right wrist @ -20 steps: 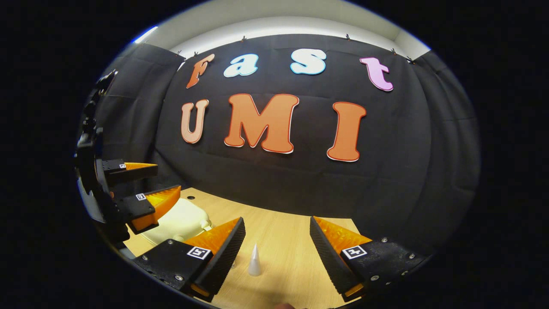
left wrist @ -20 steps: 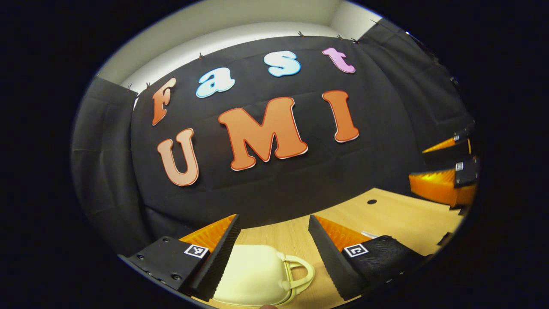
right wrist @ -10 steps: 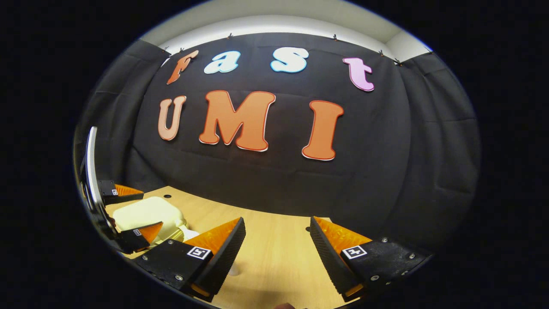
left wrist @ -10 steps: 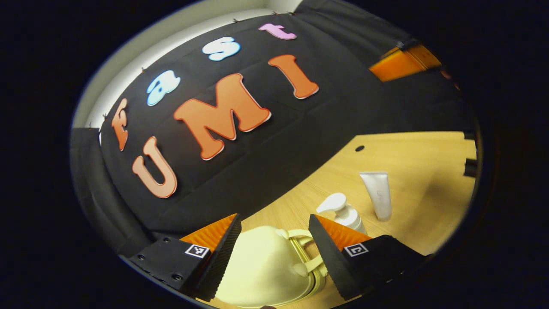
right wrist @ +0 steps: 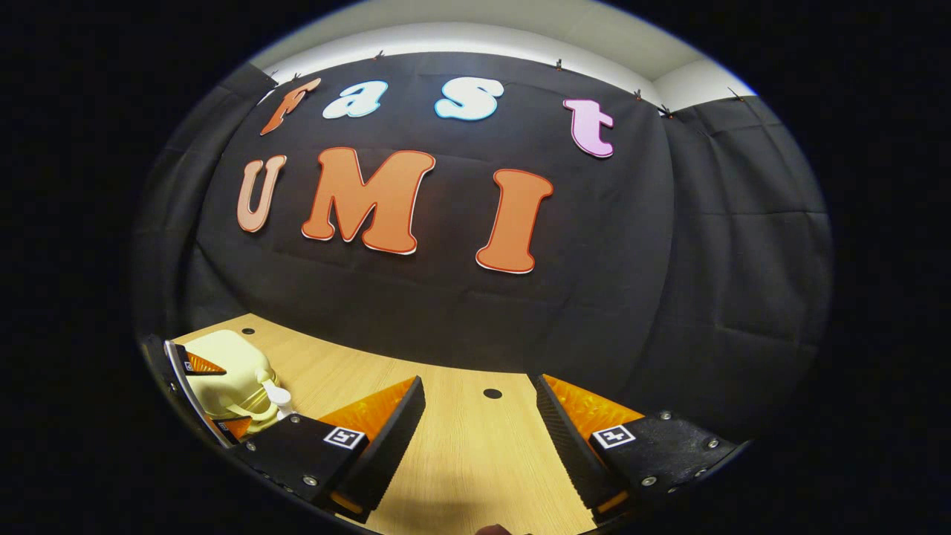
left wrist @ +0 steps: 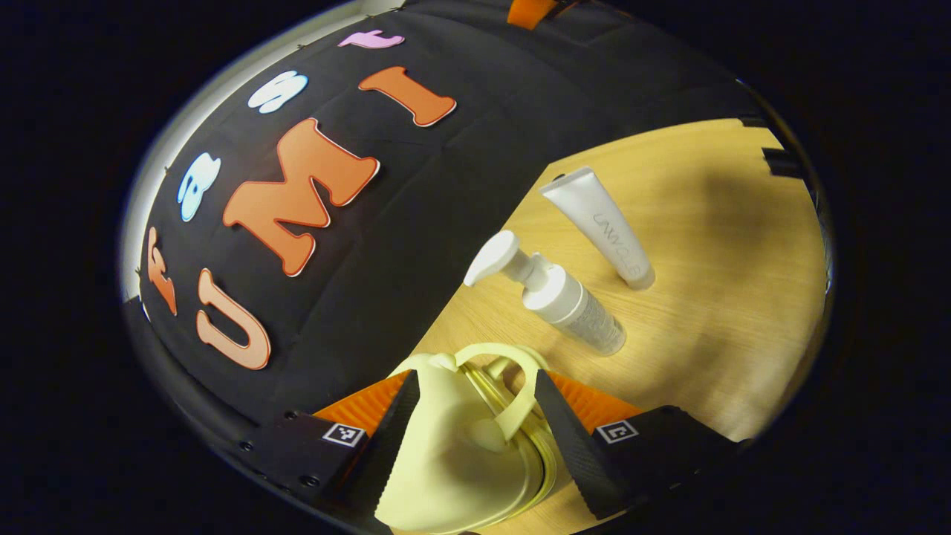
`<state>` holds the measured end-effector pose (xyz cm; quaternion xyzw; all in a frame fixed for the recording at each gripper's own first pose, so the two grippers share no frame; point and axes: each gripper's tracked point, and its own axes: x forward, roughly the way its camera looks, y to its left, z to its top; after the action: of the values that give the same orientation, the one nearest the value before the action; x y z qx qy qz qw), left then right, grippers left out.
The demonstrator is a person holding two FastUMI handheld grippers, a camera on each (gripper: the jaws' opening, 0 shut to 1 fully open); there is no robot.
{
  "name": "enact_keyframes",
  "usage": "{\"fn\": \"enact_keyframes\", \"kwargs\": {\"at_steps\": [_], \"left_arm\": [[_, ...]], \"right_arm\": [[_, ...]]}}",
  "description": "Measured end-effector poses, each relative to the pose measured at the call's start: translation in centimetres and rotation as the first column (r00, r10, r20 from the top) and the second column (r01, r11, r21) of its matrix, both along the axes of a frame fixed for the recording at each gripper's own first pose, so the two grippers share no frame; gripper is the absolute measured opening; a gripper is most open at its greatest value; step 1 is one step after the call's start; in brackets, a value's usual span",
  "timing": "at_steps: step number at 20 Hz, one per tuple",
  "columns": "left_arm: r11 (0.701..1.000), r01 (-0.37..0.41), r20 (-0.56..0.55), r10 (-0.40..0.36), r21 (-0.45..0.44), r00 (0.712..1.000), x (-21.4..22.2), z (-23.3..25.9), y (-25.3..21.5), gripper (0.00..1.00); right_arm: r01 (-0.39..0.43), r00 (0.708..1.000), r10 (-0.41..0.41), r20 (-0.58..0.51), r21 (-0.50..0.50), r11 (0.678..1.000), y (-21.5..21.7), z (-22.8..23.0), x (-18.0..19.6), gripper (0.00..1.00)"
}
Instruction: First open the suitcase, pack the skin care products into it, and then close the suitcase.
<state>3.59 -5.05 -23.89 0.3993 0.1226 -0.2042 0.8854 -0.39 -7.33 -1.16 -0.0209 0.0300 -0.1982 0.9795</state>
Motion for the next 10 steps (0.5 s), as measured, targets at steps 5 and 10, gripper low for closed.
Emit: {"fn": "enact_keyframes", "kwargs": {"at_steps": [5,10], "left_arm": [[0.980,0.094,0.028,-0.100,0.176,0.995,-0.3,-1.5,-1.8,0.85],[0.965,0.072,-0.007,-0.073,0.251,0.997,0.8,-3.7,-1.3,0.72]], "right_arm": [[0.006,1.000,-0.006,-0.009,0.009,1.000,0.0,-0.6,0.2,0.96],[0.002,1.000,-0.002,-0.012,0.008,1.000,0.0,-0.9,0.3,0.96]]}}
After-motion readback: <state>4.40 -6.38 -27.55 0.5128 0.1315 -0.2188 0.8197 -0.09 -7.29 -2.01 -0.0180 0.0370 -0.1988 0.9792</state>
